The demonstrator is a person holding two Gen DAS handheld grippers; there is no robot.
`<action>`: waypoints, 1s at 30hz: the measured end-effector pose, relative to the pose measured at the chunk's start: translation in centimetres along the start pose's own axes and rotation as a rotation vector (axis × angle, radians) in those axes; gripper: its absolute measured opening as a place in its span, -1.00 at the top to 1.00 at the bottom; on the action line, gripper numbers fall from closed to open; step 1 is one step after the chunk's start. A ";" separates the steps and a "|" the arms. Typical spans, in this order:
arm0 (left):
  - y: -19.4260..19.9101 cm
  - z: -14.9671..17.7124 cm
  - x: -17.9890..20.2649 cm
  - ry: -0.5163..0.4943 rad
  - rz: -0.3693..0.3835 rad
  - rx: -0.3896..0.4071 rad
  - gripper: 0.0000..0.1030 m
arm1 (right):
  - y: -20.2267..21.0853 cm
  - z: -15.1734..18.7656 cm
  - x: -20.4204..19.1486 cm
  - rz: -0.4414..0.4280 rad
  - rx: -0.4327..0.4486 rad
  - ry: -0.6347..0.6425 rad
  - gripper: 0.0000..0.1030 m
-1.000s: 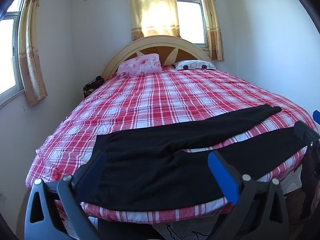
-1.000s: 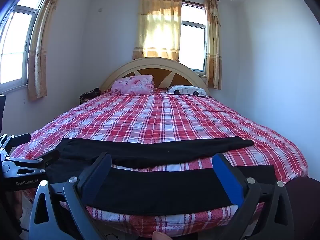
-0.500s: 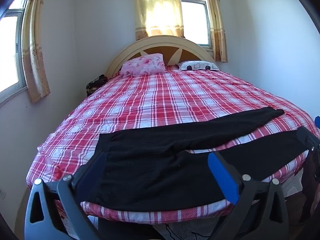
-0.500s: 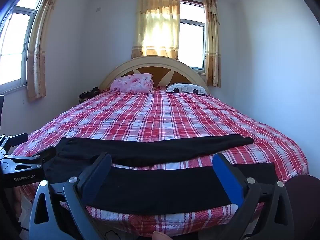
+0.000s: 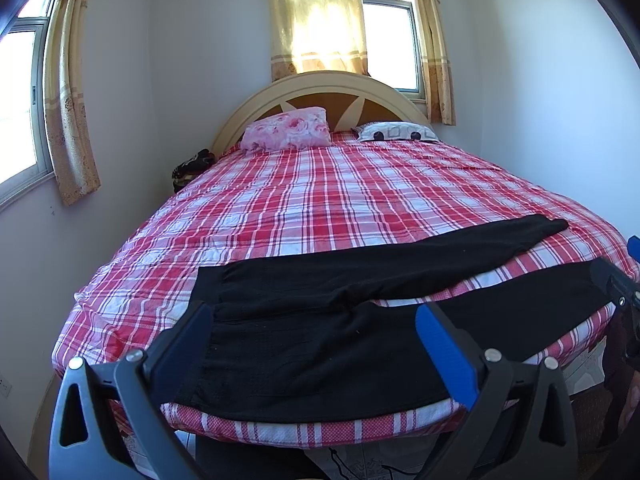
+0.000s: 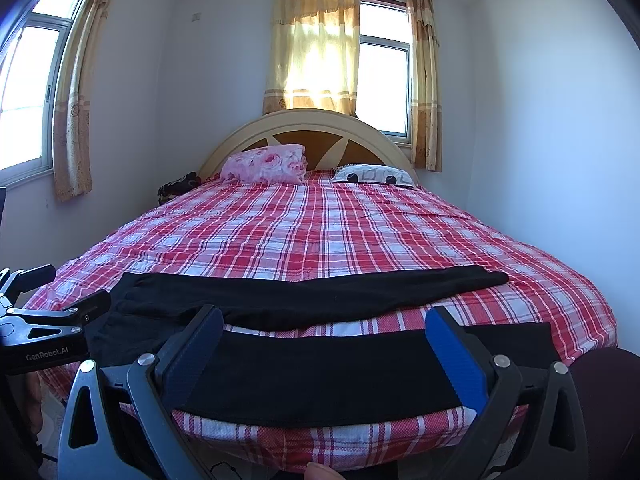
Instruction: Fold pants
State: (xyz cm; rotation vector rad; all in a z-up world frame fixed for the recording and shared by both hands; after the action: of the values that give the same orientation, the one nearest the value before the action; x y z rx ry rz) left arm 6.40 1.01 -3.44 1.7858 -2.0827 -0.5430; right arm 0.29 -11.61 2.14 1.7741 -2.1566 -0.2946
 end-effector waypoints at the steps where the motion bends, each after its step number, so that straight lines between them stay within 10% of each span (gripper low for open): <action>1: 0.0 0.0 0.0 0.000 0.000 0.000 -1.00 | 0.0 0.1 0.0 0.000 0.000 0.000 -0.98; 30: 0.0 0.0 -0.6 0.006 -0.002 0.002 -1.00 | -0.6 0.4 0.3 0.000 -0.018 -0.008 -0.98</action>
State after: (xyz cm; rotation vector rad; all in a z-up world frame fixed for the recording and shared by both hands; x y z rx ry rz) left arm 6.53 1.62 -3.45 1.7891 -2.0785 -0.5356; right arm 0.59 -12.07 1.59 1.7659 -2.1528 -0.3197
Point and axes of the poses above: each gripper's, at about its wrist camera, not at the fingertips, and y roughly against the way its jaws point, x to its right, z to its underside, the point moved 7 cm from there along -y, roughly the way its jaws point, and after that the axes turned 9 degrees about z, right-handed, at the moved point
